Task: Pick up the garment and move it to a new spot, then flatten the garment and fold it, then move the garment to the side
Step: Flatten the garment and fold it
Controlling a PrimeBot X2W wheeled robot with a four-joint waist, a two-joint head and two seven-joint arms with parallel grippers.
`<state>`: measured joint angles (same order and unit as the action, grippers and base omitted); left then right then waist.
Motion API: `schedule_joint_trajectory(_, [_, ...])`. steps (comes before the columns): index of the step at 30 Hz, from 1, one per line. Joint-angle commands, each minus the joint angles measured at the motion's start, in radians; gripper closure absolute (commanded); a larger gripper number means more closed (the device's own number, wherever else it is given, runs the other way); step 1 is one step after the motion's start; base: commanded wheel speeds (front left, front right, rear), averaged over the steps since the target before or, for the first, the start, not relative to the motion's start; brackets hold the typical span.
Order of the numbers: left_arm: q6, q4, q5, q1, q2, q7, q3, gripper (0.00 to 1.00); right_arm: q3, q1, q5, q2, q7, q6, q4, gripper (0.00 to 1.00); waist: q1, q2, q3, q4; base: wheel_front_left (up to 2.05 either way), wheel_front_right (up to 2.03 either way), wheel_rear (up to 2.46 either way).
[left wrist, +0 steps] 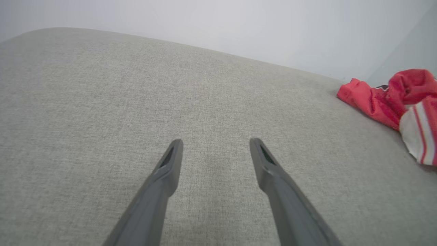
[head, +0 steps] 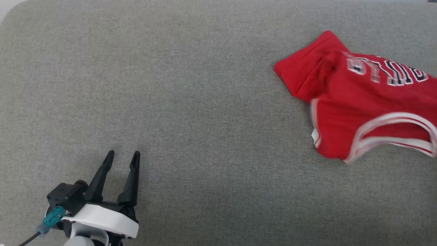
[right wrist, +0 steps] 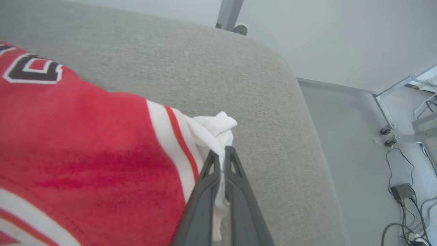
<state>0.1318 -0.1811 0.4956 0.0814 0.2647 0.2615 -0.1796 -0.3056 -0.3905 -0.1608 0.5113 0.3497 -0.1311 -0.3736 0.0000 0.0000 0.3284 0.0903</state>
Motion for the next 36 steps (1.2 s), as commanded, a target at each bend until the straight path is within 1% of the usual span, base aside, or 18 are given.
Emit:
schedule_joint_trajectory(1, [-0.002,0.001,0.008,0.021,0.008,0.005,-0.003,0.0,-0.046,-0.001,0.049,-0.026,-0.01,0.0,-0.011,1.0,0.0,0.0,0.005,0.001,0.0,0.0,0.0])
schedule_joint_trajectory(5, [-0.002,-0.001,0.013,0.027,0.012,0.005,-0.013,0.0,-0.193,-0.007,0.203,-0.067,-0.03,0.001,-0.032,1.0,0.0,0.0,0.012,0.006,0.0,0.0,0.0])
schedule_joint_trajectory(9, [-0.002,-0.008,0.018,0.035,0.016,0.005,-0.023,0.0,-0.334,-0.023,0.313,-0.117,-0.063,0.001,-0.056,1.0,0.0,0.0,0.011,0.013,0.0,0.0,0.0])
schedule_joint_trajectory(12, [-0.002,-0.014,0.02,0.033,0.019,0.005,-0.025,0.0,-0.395,-0.03,0.367,-0.146,-0.087,0.001,-0.072,1.0,0.0,0.0,0.006,0.013,0.0,0.0,0.0])
schedule_joint_trajectory(14, [-0.002,-0.014,0.019,0.033,0.023,0.005,-0.028,0.0,-0.409,-0.044,0.364,-0.171,-0.104,0.001,-0.087,1.0,0.0,0.0,0.003,0.01,0.0,0.0,0.0])
schedule_joint_trajectory(15, [-0.002,-0.015,0.019,0.034,0.026,0.005,-0.031,0.0,-0.41,-0.042,0.371,-0.178,-0.113,0.001,-0.097,0.95,0.0,0.0,0.001,0.007,0.0,0.0,0.0])
schedule_joint_trajectory(16, [-0.002,-0.016,0.019,0.034,0.029,0.005,-0.03,0.0,-0.408,-0.041,0.377,-0.184,-0.124,0.001,-0.105,0.62,0.0,0.0,-0.001,0.003,0.0,0.0,0.0])
schedule_joint_trajectory(17, [-0.002,-0.016,0.019,0.034,0.031,0.005,-0.031,0.0,-0.409,-0.045,0.376,-0.192,-0.136,0.001,-0.11,0.1,0.0,0.0,-0.003,-0.002,0.0,0.0,0.0])
schedule_joint_trajectory(18, [-0.002,-0.017,0.018,0.032,0.034,0.005,-0.031,0.0,-0.409,-0.047,0.382,-0.197,-0.151,0.001,-0.112,0.0,0.0,0.0,-0.005,-0.007,0.0,0.0,0.0])
schedule_joint_trajectory(21, [-0.002,-0.02,0.019,0.028,0.037,0.005,-0.031,0.0,-0.402,-0.043,0.383,-0.206,-0.182,0.001,-0.11,0.0,0.0,0.0,-0.012,-0.015,0.0,0.0,0.0])
schedule_joint_trajectory(25, [-0.002,-0.024,0.02,0.015,0.037,0.005,-0.03,0.0,-0.333,-0.021,0.365,-0.202,-0.224,0.001,-0.066,0.0,0.0,0.0,-0.025,-0.026,0.0,0.0,0.0])
schedule_joint_trajectory(28, [-0.002,-0.027,0.02,0.007,0.031,0.005,-0.034,0.0,-0.212,-0.004,0.315,-0.198,-0.22,0.0,0.006,0.0,0.0,0.0,-0.036,-0.031,0.0,0.0,0.0])
schedule_joint_trajectory(29, [-0.002,-0.028,0.02,0.006,0.028,0.005,-0.036,0.0,-0.149,0.006,0.288,-0.194,-0.209,0.0,0.037,0.0,0.0,0.0,-0.039,-0.031,0.0,0.0,0.0])
schedule_joint_trajectory(31, [-0.002,-0.031,0.021,0.002,0.022,0.005,-0.036,0.0,-0.039,0.016,0.222,-0.192,-0.17,0.0,0.107,0.0,0.0,0.0,-0.046,-0.032,0.0,0.0,0.0])
schedule_joint_trajectory(32, [-0.002,-0.032,0.022,0.0,0.018,0.005,-0.039,0.0,0.035,0.027,0.188,-0.185,-0.138,0.0,0.144,0.0,0.0,0.0,-0.05,-0.031,0.0,0.0,0.0])
schedule_joint_trajectory(34, [-0.002,-0.036,0.024,-0.001,0.01,0.005,-0.043,0.0,0.156,0.037,0.111,-0.174,-0.06,0.0,0.224,0.0,0.0,0.0,-0.056,-0.03,0.0,0.0,0.0])
schedule_joint_trajectory(36, [-0.002,-0.04,0.023,0.002,0.001,0.005,-0.051,0.0,0.272,0.044,0.049,-0.146,0.023,0.001,0.303,0.0,0.0,0.0,-0.058,-0.026,0.0,0.0,0.0])
